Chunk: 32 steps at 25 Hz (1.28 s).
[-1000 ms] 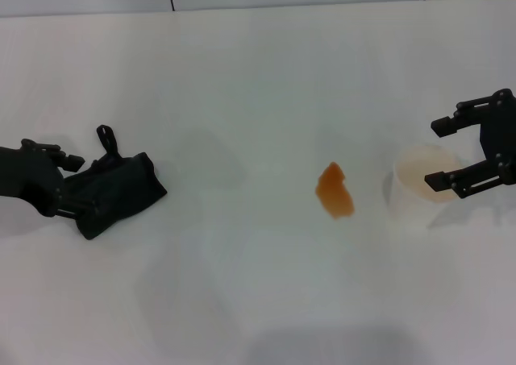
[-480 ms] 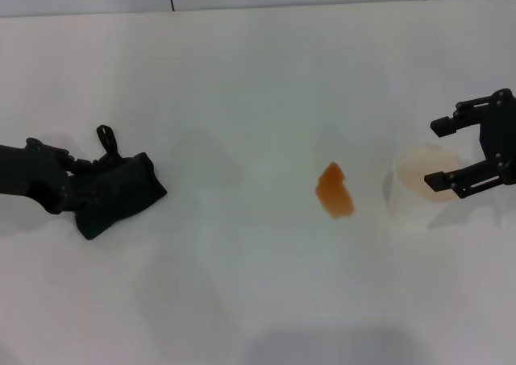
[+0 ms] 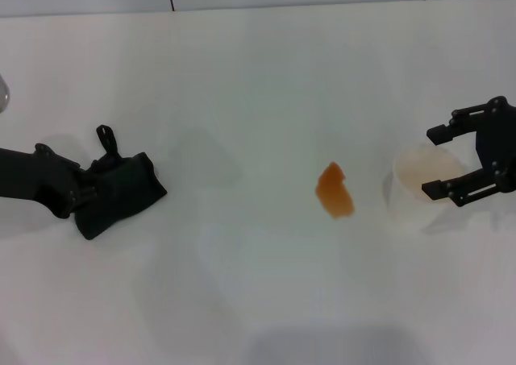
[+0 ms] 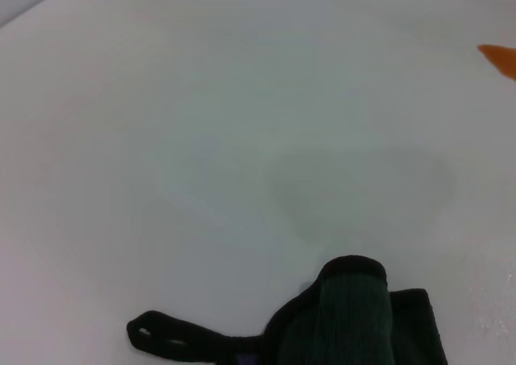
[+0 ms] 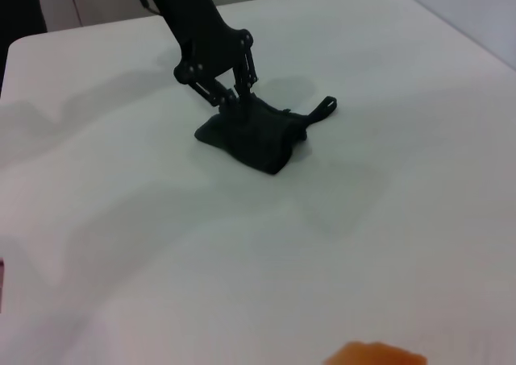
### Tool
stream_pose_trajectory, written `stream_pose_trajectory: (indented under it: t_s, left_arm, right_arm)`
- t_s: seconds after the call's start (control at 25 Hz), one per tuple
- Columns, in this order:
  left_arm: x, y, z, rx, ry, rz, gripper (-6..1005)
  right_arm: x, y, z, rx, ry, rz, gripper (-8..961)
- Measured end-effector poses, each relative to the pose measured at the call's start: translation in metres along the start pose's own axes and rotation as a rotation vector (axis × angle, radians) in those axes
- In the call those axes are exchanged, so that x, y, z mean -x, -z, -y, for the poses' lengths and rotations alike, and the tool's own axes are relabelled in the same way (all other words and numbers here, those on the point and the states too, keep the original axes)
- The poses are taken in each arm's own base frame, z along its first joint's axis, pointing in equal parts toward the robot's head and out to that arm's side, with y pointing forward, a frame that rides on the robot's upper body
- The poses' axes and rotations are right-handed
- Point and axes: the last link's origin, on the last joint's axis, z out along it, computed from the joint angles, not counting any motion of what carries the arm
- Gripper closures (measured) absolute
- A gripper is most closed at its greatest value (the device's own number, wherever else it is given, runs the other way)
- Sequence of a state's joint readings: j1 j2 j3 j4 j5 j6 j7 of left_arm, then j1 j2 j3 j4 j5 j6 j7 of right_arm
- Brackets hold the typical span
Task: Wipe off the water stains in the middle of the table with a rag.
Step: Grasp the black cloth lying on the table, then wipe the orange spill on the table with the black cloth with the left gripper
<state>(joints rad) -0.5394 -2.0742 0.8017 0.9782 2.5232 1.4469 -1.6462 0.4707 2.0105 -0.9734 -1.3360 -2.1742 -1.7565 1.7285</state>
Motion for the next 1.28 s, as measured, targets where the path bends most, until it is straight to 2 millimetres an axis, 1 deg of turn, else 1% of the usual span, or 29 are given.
stream_pose_trajectory:
  t_s: [0.28,0.32,0.44,0.52,0.64,0.8,1.0,1.12,1.28]
  left_arm:
    - [-0.001,-0.001,0.000,0.000,0.002,0.000,852]
    - [-0.002,-0.002,0.000,0.002,0.003,-0.006,886]
    - [-0.015,-0.005,-0.001,0.015,0.013,-0.064,931]
    - [-0.029,-0.010,-0.004,0.046,0.020,-0.102,931]
    - [-0.054,-0.021,-0.011,0.101,0.012,-0.113,931]
    - [-0.088,-0.041,-0.023,0.158,-0.012,-0.109,931]
    - [-0.129,-0.064,-0.028,0.135,0.012,-0.131,931]
    - [-0.147,-0.075,-0.031,0.130,0.020,-0.136,931]
    - [-0.164,-0.090,-0.044,0.164,-0.001,-0.124,931]
  right_arm:
    - [0.000,0.000,0.000,0.002,0.001,0.002,136]
    - [0.000,0.000,0.000,0.001,0.001,0.003,136]
    - [0.000,0.000,0.000,-0.002,0.003,0.004,136]
    - [0.001,0.000,0.000,-0.005,0.005,0.005,136]
    - [0.001,0.000,0.001,-0.006,0.008,0.006,136]
    - [0.002,-0.002,0.001,-0.006,0.013,0.010,136]
    - [0.002,-0.002,0.001,-0.012,0.016,0.013,137]
    - [0.001,-0.001,0.001,-0.014,0.019,0.013,137]
    - [0.001,-0.001,0.002,-0.017,0.023,0.013,137]
